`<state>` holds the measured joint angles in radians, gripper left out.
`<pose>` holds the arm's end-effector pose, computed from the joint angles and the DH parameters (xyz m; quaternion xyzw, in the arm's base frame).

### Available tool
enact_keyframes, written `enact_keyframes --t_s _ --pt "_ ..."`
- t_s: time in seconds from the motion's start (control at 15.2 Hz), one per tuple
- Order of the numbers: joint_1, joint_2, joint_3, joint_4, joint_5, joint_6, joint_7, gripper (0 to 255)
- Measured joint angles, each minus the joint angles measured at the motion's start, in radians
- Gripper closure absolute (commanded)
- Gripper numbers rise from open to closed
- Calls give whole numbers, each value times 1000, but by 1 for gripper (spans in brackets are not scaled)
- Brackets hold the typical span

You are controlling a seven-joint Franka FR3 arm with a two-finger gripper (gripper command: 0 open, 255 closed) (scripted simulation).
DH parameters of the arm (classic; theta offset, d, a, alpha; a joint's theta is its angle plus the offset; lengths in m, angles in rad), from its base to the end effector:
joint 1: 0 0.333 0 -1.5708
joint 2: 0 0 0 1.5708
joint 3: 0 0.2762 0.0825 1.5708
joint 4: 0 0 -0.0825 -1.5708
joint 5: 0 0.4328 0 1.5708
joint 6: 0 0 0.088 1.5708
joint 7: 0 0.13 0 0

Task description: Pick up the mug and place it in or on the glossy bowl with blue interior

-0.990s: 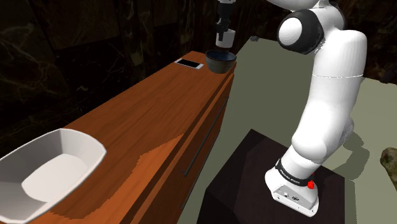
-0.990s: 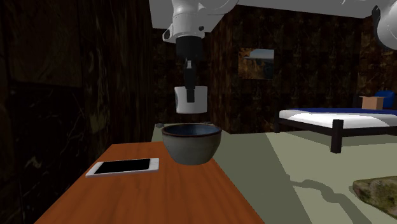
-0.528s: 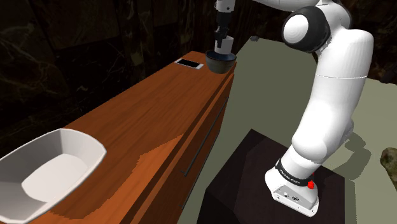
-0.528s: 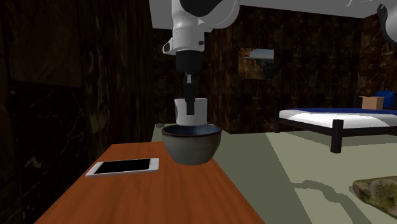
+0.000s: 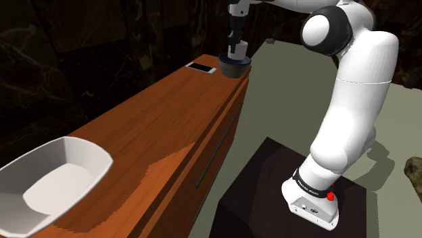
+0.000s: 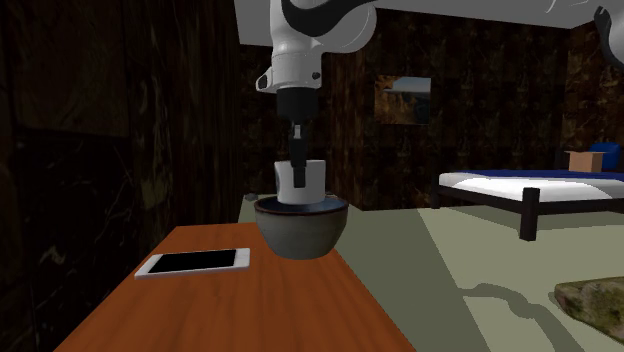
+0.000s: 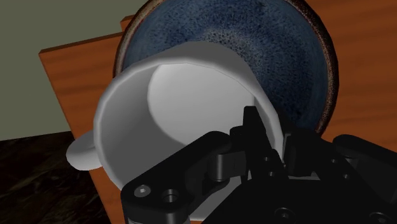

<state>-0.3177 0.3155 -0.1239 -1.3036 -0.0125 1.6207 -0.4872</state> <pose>0.6261 -0.2859 0.5031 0.9993 0.0262 -0.0096 0.0236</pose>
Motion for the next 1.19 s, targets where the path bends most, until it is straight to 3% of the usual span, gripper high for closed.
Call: enact_keyframes --t_s 0.07,0.46,0.79,1.19 --pt "0 0 0 0 0 0 0 0" --pt "0 0 0 0 0 0 0 0" --pt "-4 41 0 177 5 -134 -3 0" --pt "-5 54 0 211 6 -157 -4 0"
